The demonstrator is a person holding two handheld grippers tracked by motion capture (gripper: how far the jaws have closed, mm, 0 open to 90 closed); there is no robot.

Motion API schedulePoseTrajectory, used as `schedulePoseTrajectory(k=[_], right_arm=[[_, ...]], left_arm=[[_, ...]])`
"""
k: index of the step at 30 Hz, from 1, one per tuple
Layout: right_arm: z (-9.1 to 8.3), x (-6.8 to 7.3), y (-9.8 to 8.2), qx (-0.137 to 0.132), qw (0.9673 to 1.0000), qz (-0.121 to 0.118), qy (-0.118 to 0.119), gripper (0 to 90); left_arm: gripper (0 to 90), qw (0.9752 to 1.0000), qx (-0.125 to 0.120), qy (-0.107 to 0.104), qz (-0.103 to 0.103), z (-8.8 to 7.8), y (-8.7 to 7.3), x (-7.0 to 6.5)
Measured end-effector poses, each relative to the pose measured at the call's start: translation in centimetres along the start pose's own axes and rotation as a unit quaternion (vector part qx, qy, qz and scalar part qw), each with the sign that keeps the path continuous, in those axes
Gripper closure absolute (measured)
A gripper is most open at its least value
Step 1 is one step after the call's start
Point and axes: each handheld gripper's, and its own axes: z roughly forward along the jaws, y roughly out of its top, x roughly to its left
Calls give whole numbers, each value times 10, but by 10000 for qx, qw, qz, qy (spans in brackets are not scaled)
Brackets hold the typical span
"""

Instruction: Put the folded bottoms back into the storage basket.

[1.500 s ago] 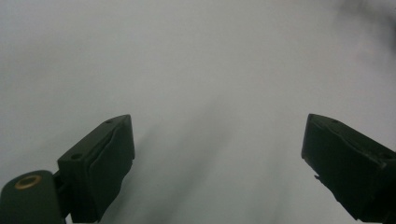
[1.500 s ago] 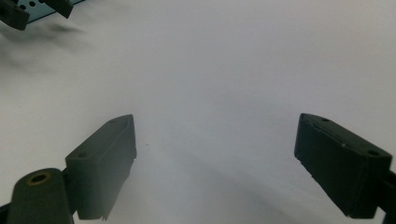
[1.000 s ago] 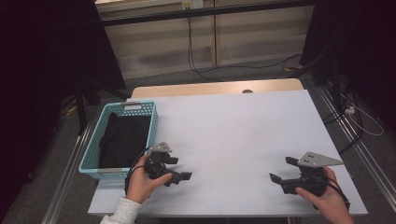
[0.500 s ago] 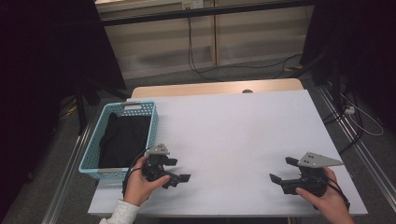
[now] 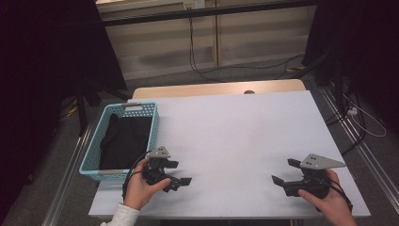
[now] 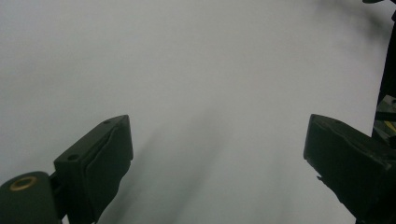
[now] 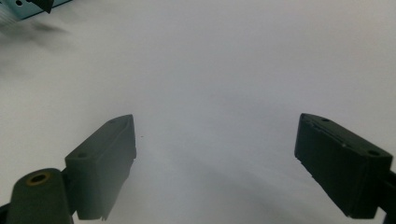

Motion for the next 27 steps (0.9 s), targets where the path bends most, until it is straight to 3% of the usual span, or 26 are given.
schedulePoseTrajectory(k=[27], right_arm=[[1,2,-1,8,10000,-81,25,122]], left_arm=[[76,10000,32,-6,74,-2,-6,-2]])
